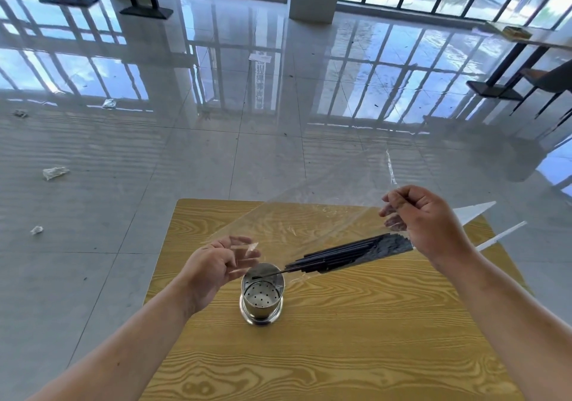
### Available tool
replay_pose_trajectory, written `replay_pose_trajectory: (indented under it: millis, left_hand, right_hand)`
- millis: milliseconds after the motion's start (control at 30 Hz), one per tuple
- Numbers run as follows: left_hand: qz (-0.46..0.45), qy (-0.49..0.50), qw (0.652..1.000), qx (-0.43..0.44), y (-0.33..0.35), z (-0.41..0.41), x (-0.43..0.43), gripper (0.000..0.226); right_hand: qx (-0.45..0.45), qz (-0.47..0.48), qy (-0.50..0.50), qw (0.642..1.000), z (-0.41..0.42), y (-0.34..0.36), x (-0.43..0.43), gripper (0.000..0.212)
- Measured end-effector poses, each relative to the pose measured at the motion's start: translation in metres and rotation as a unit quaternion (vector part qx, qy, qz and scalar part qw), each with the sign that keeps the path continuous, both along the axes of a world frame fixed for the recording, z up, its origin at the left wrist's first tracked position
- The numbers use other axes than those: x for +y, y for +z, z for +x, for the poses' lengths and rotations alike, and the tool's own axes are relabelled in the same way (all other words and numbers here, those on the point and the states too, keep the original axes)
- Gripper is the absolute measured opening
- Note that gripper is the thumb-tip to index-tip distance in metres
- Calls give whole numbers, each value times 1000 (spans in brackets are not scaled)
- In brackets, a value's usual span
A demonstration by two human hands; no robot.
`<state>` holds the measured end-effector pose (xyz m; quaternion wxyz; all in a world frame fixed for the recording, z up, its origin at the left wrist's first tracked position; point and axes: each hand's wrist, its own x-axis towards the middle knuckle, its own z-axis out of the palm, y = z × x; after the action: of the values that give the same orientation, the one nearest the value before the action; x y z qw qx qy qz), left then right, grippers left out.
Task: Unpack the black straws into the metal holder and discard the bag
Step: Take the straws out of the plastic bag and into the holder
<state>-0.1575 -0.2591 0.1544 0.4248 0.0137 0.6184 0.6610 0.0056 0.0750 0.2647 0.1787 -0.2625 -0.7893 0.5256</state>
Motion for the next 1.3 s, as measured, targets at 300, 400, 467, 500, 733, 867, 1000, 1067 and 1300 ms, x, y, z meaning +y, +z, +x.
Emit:
replay_pose_trajectory:
  millis: [300, 400, 467, 500, 733, 867, 1000, 1067, 1300]
  left_hand:
    - [68, 94, 991, -69, -13, -4, -12, 45]
    - [42, 80, 995, -46, -13, -1, -12, 42]
    - [20, 79, 996, -22, -13, 1, -13, 35]
    - [10, 82, 997, -11, -13, 2, -13, 33]
    - [-11, 101, 995, 13, -14, 0, -21, 21]
    - [-21, 110, 993, 19, -17, -1, -23, 16]
    - [-28, 116, 993, 16, -20, -1, -26, 13]
    - [-29, 118, 992, 15, -23, -1, -28, 16]
    - [-30, 119, 992, 11, -25, -1, -37, 48]
  right_hand:
    - [1, 23, 21, 1000, -3, 16, -8, 19]
    - [-1, 31, 32, 999, -7, 21, -15, 18]
    - [-2, 37, 41, 998, -11, 24, -20, 19]
    - [-2, 41, 46, 998, -13, 25, -23, 19]
    - [0, 74, 73, 995, -17, 31, -30, 23]
    - [7, 82, 79, 993, -20, 38, -32, 24]
    - [5, 103, 88, 991, -23, 44, -37, 22]
    - [3, 112, 94, 989, -25, 46, -41, 21]
    - [2, 129, 103, 986, -32, 58, -49, 18]
